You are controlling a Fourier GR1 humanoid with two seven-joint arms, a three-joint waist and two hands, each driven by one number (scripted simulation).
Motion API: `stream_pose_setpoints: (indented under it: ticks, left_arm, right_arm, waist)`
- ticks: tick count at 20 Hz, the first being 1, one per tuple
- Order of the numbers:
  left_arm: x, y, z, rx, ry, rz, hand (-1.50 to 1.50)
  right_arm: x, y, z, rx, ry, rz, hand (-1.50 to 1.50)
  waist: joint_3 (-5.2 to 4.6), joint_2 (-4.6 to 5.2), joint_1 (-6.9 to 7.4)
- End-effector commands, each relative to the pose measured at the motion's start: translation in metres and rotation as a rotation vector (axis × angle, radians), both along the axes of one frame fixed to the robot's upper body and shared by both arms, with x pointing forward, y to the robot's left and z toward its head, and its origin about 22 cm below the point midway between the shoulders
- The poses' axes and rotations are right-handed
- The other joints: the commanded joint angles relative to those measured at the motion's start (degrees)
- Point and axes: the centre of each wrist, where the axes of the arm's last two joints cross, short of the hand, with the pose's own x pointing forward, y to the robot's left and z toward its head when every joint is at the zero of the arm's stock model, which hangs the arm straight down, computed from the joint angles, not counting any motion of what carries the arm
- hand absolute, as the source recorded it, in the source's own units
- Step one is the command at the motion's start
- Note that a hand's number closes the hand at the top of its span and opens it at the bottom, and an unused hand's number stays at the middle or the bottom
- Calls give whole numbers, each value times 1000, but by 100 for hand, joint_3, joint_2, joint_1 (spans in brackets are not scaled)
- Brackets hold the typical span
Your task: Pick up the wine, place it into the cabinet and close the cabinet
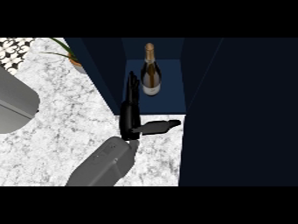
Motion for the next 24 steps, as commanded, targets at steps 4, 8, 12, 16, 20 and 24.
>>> stream_pose_setpoints:
  ticks: [4, 8, 12, 16, 20, 24]
  left_arm:
    - [-56, -31, 26, -46, -25, 4, -150]
    - [-65, -4, 33, -63, -46, 9, -150]
    - [-105, -3, 41, -57, -40, 47, -150]
    - [-140, -7, 57, -82, -55, 54, -150]
    - [-159, 18, 65, -118, -72, 1, -150]
    - [-173, 42, 69, -91, -60, -49, -150]
  right_arm:
    - [-27, -5, 14, 24, -39, -12, -150]
    - [-28, -7, 15, 8, -41, -20, -150]
    - [-25, -17, 8, 6, -34, -24, -150]
    - [-15, -9, 12, 4, -36, 3, -150]
    - [-14, -14, 17, -23, -22, 36, -150]
    - [-16, -16, 18, -32, 25, 90, -150]
  waist:
    - [0, 5, 24]
    - [1, 8, 72]
    - [5, -1, 81]
    - [3, -3, 120]
    - [1, 10, 97]
    - [1, 8, 86]
